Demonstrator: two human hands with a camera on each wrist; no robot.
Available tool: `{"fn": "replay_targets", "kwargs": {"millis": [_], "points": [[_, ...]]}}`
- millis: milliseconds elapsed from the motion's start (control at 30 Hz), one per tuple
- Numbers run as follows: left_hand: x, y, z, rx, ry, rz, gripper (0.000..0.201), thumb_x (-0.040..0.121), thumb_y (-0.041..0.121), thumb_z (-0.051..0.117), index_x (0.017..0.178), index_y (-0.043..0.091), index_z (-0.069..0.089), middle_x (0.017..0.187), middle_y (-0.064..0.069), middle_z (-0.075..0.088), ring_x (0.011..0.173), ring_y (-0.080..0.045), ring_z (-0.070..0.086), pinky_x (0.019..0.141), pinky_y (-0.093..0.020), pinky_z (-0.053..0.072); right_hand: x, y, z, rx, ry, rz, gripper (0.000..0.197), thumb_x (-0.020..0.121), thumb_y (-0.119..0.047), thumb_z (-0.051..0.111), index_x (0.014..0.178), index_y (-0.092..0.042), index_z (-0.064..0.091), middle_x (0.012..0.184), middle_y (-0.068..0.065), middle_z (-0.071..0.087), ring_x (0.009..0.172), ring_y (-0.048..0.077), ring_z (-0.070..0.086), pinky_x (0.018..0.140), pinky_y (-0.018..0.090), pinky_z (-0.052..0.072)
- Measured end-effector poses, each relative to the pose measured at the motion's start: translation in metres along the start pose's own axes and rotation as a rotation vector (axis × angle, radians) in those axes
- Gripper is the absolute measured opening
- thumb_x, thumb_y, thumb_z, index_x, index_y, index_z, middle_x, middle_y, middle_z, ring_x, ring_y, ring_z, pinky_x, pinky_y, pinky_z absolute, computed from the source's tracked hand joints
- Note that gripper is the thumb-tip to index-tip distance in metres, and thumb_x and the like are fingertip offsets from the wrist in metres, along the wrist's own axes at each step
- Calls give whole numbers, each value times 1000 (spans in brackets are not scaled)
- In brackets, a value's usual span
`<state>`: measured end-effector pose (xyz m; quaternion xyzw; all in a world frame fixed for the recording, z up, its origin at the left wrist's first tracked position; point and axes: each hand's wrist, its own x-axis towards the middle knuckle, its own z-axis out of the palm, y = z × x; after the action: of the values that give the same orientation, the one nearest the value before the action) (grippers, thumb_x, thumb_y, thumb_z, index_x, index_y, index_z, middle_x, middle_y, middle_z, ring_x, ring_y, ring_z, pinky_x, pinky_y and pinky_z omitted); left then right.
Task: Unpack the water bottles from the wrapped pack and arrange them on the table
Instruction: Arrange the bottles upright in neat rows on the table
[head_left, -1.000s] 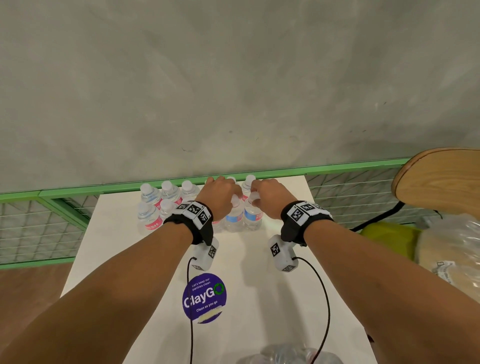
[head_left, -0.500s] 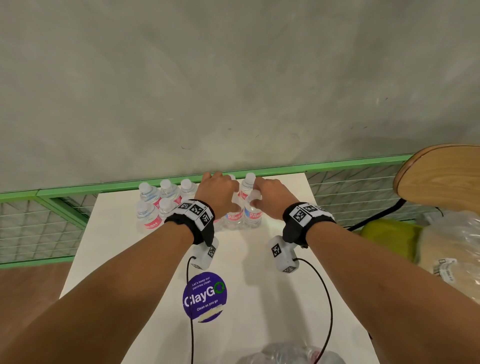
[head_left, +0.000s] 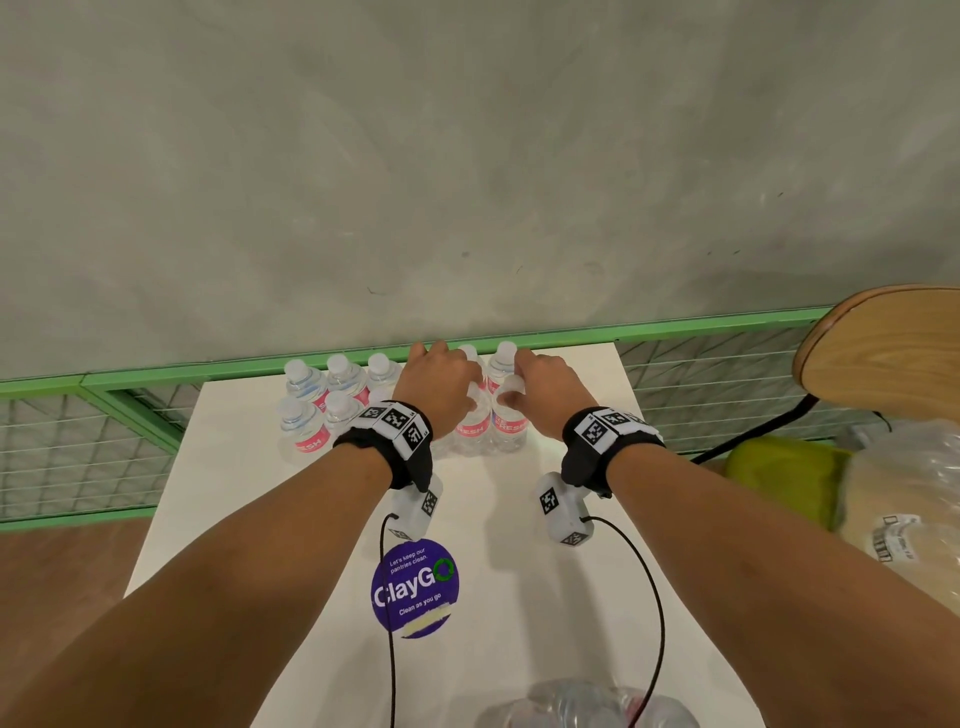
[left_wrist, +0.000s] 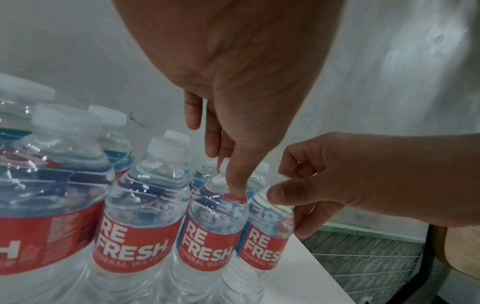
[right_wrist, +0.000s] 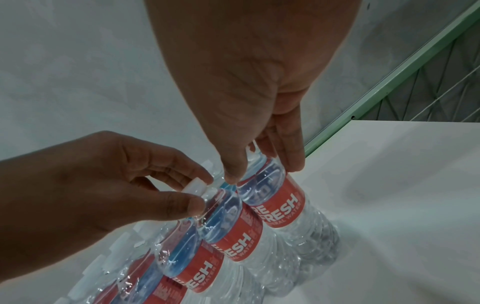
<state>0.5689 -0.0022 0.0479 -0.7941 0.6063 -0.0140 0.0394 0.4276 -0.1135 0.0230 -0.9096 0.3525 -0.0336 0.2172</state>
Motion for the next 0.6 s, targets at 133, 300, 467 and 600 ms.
{"fn": "replay_targets", "kwargs": {"millis": [133,300,467,600], "points": [[0,-2,1,-21,-4,5,29,89,37,64,119,35,65,111,6,65,108,-21,52,92,-39,33,-1,-1,-1,0,-5,5,44,89,-41,67,116,-12,50,102,9,63,94,27,57,70,31,39],[-1,-3,4,-53,5,7,31,89,37,63,120,34,65,113,7,64,108,-21,52,93,-39,34,-1,0,0,-5,-4,9,45,88,-43,67,117,-12,50,103,9,64,95,27,59,71,31,41],[-6,-9,3,-150,3,-9,48,86,47,65,130,29,59,122,5,65,114,-22,53,98,-42,37,-2,1,-4,-12,-30,21,51,87,-46,68,118,-10,50,109,10,63,101,30,59,74,34,44],[-24,-15,-16,-254,97,-31,46,86,47,66,127,25,61,117,3,64,112,-23,56,97,-42,40,-11,-7,-17,-1,-16,42,60,86,-48,68,127,-10,45,119,13,60,107,32,59,82,38,49]]}}
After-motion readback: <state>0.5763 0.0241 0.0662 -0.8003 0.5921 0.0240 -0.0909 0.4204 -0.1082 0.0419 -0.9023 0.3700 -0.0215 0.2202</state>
